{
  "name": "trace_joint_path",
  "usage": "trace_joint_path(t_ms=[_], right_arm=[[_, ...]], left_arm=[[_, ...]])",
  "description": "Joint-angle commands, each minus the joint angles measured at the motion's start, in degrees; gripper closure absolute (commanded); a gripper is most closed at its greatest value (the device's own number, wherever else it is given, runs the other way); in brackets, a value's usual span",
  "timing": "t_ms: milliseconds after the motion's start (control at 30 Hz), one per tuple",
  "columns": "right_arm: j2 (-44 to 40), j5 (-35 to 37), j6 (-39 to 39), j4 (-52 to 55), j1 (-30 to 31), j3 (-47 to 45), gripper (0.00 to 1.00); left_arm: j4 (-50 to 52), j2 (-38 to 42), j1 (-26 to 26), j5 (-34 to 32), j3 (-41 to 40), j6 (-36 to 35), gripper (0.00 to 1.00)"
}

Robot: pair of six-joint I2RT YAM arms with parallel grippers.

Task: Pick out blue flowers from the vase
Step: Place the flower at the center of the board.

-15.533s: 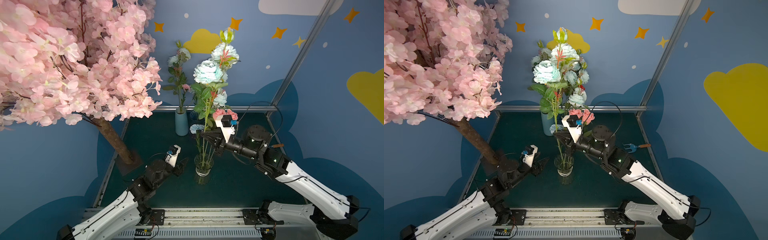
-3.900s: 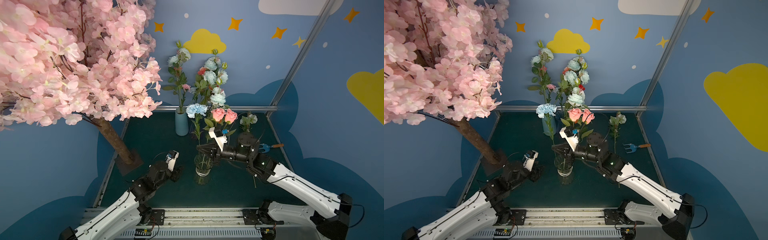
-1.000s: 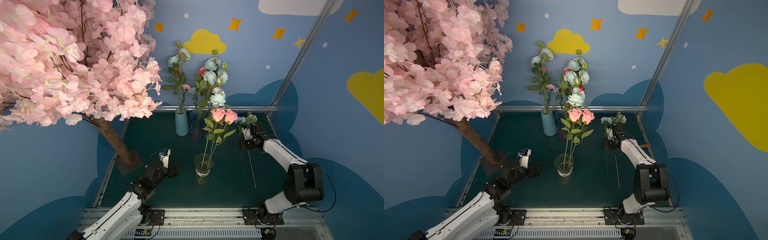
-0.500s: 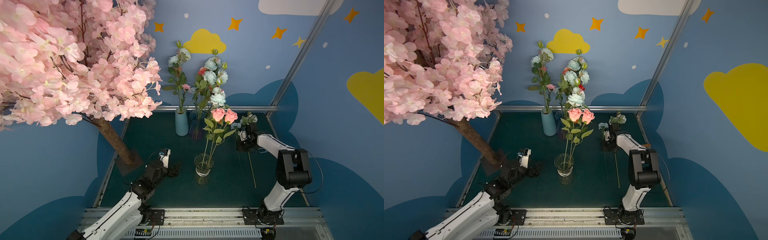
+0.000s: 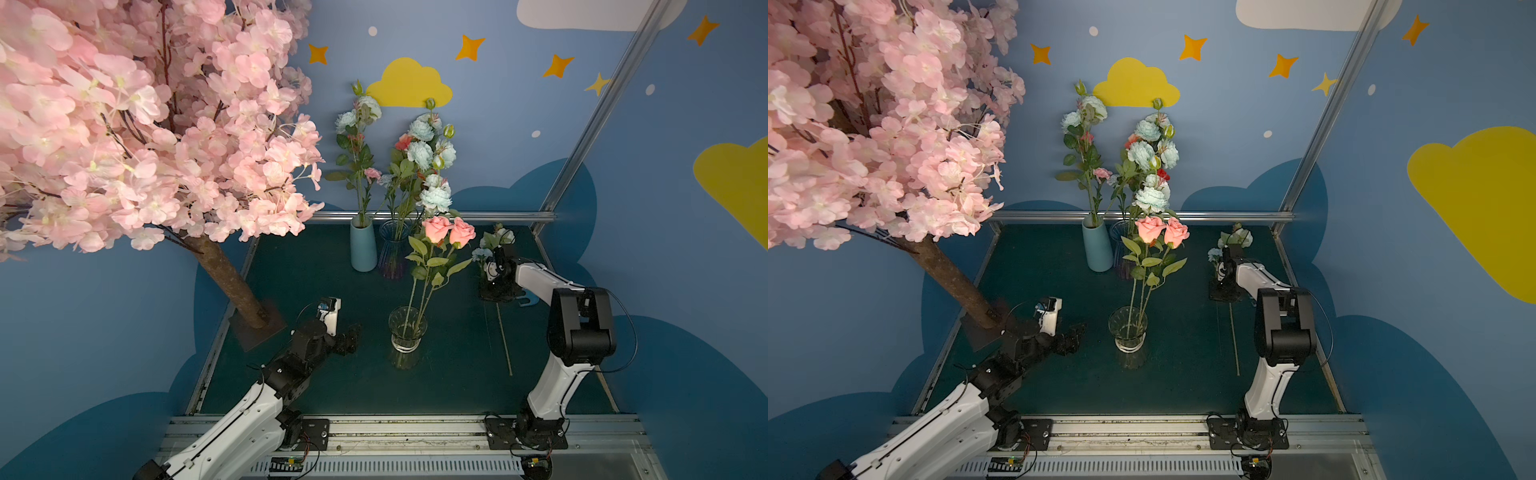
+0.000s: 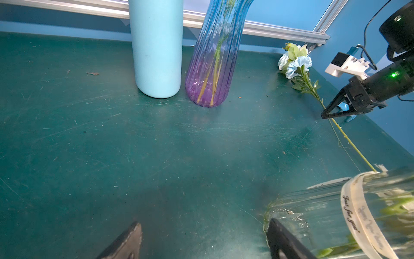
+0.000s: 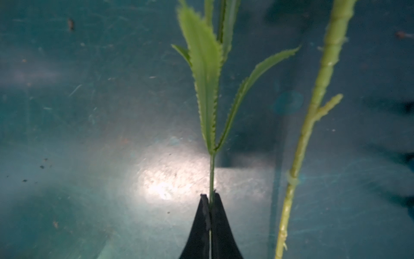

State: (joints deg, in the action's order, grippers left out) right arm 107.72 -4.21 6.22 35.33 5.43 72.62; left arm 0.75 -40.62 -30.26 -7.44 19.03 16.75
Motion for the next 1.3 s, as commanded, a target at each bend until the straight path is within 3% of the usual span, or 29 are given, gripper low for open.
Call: trace_joint_path(t_ms=[0,133,233,400,733,933,1067,1200,1267], right_arm=[[0.9,2.2,0.2,2.7,-0.1,1.1,1.0],[0.6,2.5,0.3,2.3,0.0,0.8,1.0],[1.5,2.5,0.1,2.8,0.2,1.3,0.95],[0.0,3.2,0.7,2.4,1.1,0.7,0.79],[-14.3,3.5,1.2,-7.2,4.4,-9.0,0.49],[-25.3,-4.6,-0.1,-20.2,7.4,-19.2,0.47],[-30.8,-12.8,3.4,-33.5,9.2,-27.2,0.48],[-30.2,-17.3,7.1,-52.8,12.5,-35.7,0.48],[-30.5,-16.3,7.9,-52.0,13.0,-35.3,0.46]], left_arm=[[-0.8,0.3,0.3,0.3,-0.5,0.1,0.12],[-0.7,1.3,0.3,0.2,-0.9,0.2,0.12],[-0.7,1.7,0.3,0.1,-1.1,0.2,0.12],[-0.6,1.9,0.4,0.1,-1.1,0.2,0.12],[-0.5,2.1,0.4,0.0,-1.2,0.3,0.12],[-0.2,2.6,0.5,-0.1,-1.2,0.5,0.13],[2.3,2.6,0.7,0.3,0.6,0.5,0.14],[6.0,5.5,0.8,6.3,4.9,0.9,0.18],[7.9,6.2,0.7,9.3,8.7,0.8,0.2]])
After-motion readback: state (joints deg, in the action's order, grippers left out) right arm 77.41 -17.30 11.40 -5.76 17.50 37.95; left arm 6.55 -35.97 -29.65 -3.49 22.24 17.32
